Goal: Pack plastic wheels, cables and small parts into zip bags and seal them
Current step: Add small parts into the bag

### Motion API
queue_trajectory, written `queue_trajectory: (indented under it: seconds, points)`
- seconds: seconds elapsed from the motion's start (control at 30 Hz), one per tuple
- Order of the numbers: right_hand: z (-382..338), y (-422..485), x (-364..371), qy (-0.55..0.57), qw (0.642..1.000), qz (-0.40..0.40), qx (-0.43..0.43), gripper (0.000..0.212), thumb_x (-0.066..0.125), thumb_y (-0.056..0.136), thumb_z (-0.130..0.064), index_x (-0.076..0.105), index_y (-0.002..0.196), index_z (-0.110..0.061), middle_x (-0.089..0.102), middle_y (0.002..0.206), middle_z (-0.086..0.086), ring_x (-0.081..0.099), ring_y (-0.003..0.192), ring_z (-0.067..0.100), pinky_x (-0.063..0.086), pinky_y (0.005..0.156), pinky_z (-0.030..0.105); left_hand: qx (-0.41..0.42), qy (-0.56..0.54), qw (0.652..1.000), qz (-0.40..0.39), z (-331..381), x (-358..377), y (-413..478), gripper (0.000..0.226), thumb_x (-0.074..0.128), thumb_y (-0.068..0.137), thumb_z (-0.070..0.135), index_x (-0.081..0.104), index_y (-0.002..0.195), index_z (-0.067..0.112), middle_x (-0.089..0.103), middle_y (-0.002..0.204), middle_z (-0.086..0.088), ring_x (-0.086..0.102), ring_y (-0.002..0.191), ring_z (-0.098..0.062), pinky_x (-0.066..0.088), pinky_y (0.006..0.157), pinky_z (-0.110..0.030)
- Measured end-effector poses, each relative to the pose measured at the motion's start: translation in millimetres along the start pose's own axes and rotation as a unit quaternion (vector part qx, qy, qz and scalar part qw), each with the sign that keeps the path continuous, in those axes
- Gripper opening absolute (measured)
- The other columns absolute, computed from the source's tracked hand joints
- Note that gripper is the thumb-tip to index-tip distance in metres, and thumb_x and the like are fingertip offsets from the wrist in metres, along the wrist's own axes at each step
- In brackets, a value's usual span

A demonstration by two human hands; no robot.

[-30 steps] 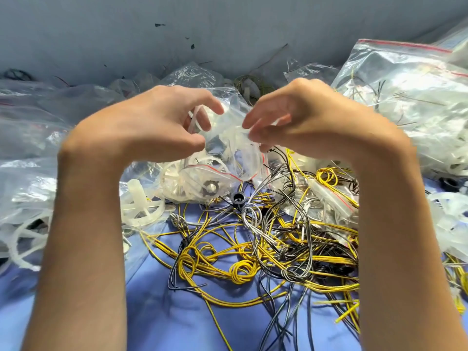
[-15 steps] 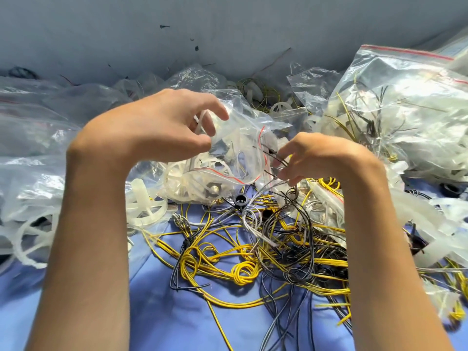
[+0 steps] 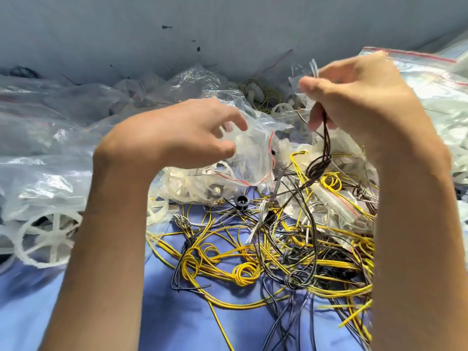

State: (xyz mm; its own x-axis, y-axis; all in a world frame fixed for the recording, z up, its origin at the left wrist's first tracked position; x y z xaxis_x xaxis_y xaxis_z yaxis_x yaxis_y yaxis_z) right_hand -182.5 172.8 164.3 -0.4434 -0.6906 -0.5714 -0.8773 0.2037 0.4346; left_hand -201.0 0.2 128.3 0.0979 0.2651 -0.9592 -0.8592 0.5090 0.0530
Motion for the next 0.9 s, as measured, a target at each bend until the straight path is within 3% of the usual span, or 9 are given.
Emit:
queue_trajectory:
  seconds: [0.07,0.13,0.23,0.4,0.53,0.67,0.73,0.8,0.9]
  points:
    - [-1.9,1.6,-1.1,0.046,0.999,0.024,0.003,0.022,0.056,0.084,-0.02,0.063,0.096,-0.003,0.063,0.045,-0.005,0.054,0.039,0.002,0.04,0.046,0.019,0.017,0.017,1.0,0.001,8.5,2.3,1.5,0.034,0.054,0.089,0.033,0.051,0.123,0.042,0.042,0.118,0.009,0.044,0.082,0.007,0.03,0.079,-0.021]
    - [-1.3,1.8,1.6,0.076,0.997,0.03,0.004,0.039,0.055,0.084,-0.015,0.052,0.122,-0.004,0.063,0.047,-0.003,0.063,0.045,0.007,0.044,0.048,0.019,0.032,0.012,0.999,0.003,16.5,4.3,2.1,0.03,0.053,0.089,0.04,0.052,0.119,0.041,0.033,0.137,0.008,0.043,0.108,0.0,0.031,0.093,-0.023]
    - [-1.7,1.4,6.4,0.11,0.994,0.024,-0.003,0.061,0.054,0.085,-0.014,0.038,0.144,-0.02,0.067,0.059,0.0,0.066,0.049,0.007,0.047,0.058,0.018,0.049,-0.004,0.999,0.018,28.7,3.8,0.2,0.033,0.044,0.082,0.056,0.057,0.104,0.036,0.016,0.153,0.008,0.015,0.138,-0.005,0.02,0.112,-0.032]
    - [-4.1,-0.4,13.1,0.214,0.977,0.007,0.018,0.021,0.055,0.089,-0.011,0.067,0.104,-0.018,0.065,0.049,0.0,0.064,0.045,0.009,0.047,0.048,0.014,0.071,-0.001,0.997,0.038,43.2,7.6,2.5,0.037,0.048,0.078,0.064,0.06,0.087,0.03,0.024,0.151,0.012,0.011,0.138,-0.004,0.021,0.114,-0.045]
    - [-4.9,0.4,17.9,0.21,0.978,-0.008,0.011,0.023,0.056,0.087,-0.009,0.067,0.07,-0.019,0.068,0.055,0.003,0.069,0.056,0.015,0.057,0.059,0.026,0.106,0.033,0.99,0.082,48.1,5.2,9.7,0.02,0.056,0.089,0.043,0.063,0.086,0.024,0.041,0.14,0.009,0.026,0.13,-0.013,0.028,0.107,-0.042]
    - [1.1,4.3,17.9,0.128,0.992,-0.003,0.002,0.011,0.064,0.08,-0.02,0.07,0.072,-0.023,0.063,0.057,-0.007,0.065,0.062,0.005,0.058,0.077,0.037,0.111,0.004,0.984,0.138,39.8,-4.6,9.8,0.026,0.057,0.09,0.037,0.068,0.085,0.014,0.055,0.117,0.004,0.04,0.111,-0.014,0.03,0.094,-0.025]
    - [-0.6,4.6,19.1,0.048,0.999,-0.007,-0.017,0.007,0.069,0.078,-0.029,0.073,0.083,-0.027,0.051,0.053,-0.013,0.053,0.055,-0.003,0.052,0.073,0.015,0.099,-0.011,0.984,0.15,33.1,-9.1,9.6,0.027,0.058,0.09,0.037,0.072,0.09,0.014,0.056,0.109,0.001,0.045,0.106,-0.016,0.033,0.089,-0.026]
    - [-6.1,1.7,18.9,-0.024,0.999,-0.015,-0.033,0.014,0.072,0.077,-0.036,0.072,0.091,-0.034,0.047,0.057,-0.015,0.048,0.055,-0.007,0.033,0.053,0.001,0.081,-0.027,0.986,0.146,26.8,-10.9,9.8,0.028,0.057,0.09,0.036,0.072,0.092,0.013,0.057,0.101,-0.002,0.05,0.096,-0.019,0.038,0.081,-0.03]
    - [-17.6,-2.1,18.2,-0.066,0.995,-0.021,-0.065,0.013,0.066,0.082,-0.039,0.07,0.094,-0.043,0.051,0.082,-0.008,0.054,0.09,0.004,0.033,0.063,0.014,0.077,-0.042,0.984,0.154,24.4,-14.1,8.7,0.028,0.057,0.092,0.033,0.072,0.092,0.011,0.059,0.089,-0.006,0.05,0.084,-0.021,0.036,0.073,-0.033]
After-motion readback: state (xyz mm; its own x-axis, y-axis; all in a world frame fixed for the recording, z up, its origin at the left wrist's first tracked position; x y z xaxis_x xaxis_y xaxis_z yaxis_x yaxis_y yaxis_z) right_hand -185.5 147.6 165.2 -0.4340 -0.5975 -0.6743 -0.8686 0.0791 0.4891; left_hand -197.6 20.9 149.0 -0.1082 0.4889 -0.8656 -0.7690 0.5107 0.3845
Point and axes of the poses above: each hand's wrist, its own y-axis towards the middle knuckle, its own x-axis out of the palm, z = x × y, the point moved 8 cm from there along y, towards the middle knuckle
